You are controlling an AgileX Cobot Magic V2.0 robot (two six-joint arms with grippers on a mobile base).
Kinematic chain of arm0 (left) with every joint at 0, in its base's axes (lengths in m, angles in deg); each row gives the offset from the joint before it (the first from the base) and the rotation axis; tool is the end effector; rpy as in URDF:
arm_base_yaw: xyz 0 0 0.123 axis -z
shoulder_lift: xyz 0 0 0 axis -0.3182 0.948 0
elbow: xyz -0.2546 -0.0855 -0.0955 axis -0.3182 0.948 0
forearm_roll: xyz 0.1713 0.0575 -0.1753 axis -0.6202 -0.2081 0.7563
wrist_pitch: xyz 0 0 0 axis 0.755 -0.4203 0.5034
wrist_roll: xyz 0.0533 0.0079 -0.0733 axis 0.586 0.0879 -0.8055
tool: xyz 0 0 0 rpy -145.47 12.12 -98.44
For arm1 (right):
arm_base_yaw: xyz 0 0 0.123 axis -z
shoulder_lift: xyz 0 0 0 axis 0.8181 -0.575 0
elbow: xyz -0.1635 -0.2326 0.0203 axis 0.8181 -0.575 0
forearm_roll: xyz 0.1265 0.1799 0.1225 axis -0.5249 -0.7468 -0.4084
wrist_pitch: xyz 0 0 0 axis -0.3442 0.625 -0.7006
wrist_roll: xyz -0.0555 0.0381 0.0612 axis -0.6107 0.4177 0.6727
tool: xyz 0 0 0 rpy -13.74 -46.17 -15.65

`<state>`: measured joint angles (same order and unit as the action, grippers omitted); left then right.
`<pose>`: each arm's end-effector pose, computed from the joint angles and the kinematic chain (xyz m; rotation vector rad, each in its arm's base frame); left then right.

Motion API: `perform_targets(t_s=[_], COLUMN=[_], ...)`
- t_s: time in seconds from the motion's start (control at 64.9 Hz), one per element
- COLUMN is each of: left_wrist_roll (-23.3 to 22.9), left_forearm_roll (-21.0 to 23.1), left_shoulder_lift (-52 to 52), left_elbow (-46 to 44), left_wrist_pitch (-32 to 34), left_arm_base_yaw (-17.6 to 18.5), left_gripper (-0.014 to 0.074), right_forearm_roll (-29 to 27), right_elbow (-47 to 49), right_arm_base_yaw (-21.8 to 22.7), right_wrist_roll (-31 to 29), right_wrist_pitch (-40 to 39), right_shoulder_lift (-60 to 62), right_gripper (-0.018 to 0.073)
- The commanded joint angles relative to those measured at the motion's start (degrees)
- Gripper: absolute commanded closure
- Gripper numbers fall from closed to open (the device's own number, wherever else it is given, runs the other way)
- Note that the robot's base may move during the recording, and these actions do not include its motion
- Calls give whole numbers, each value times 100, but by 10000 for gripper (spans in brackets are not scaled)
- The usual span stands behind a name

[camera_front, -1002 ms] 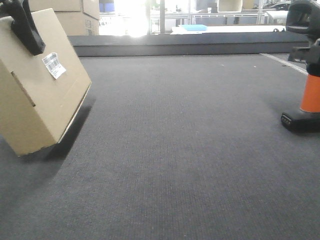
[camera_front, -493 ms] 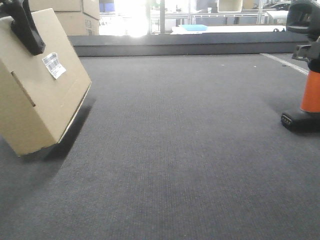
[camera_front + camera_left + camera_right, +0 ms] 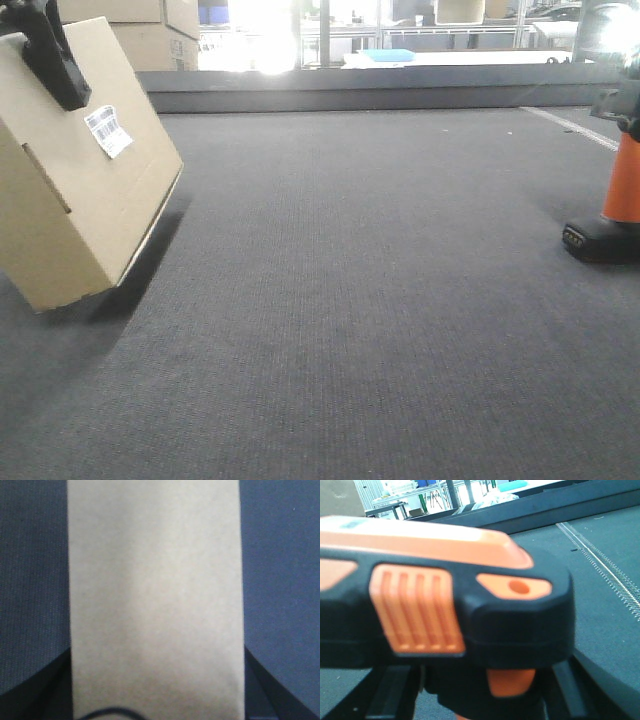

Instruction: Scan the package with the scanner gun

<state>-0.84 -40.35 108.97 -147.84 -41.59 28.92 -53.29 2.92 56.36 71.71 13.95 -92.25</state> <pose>0.2869 -0.0647 0.3075 -0.1381 2.6273 -0.3486 0.2469 -0.0107 0.1804 0.2709 1.6313 0.1385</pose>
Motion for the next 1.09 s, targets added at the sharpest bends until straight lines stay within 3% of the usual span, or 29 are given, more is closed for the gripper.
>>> perform_targets(t_s=[0.0, 0.123, 0.493, 0.617, 0.848, 1.079], left_wrist_roll=[-29, -29, -29, -29, -29, -29], left_forearm_roll=[4, 4, 105, 211, 304, 641], left_shoulder_lift=[-35, -35, -35, -35, -35, -35], left_elbow=[-14, -14, -14, -14, -14, -14], left_wrist_pitch=[67, 67, 33, -2, 0, 14], left_arm_base_yaw=[36, 36, 36, 36, 36, 36], left_gripper=[707, 707, 707, 707, 707, 707], right_forearm_roll=[-11, -11, 170, 268, 606, 589], right_elbow=[52, 52, 87, 437, 1434, 1524], right_arm_base_yaw=[-1, -1, -1, -1, -1, -1], right_wrist_roll=[-34, -108, -1132, -1509, -1844, -2387], right_wrist_pitch=[-104, -120, -485, 145, 2186, 2433], right_shoulder_lift=[55, 55, 800, 1129, 1382, 1382], right_gripper=[379, 377, 377, 377, 378, 378])
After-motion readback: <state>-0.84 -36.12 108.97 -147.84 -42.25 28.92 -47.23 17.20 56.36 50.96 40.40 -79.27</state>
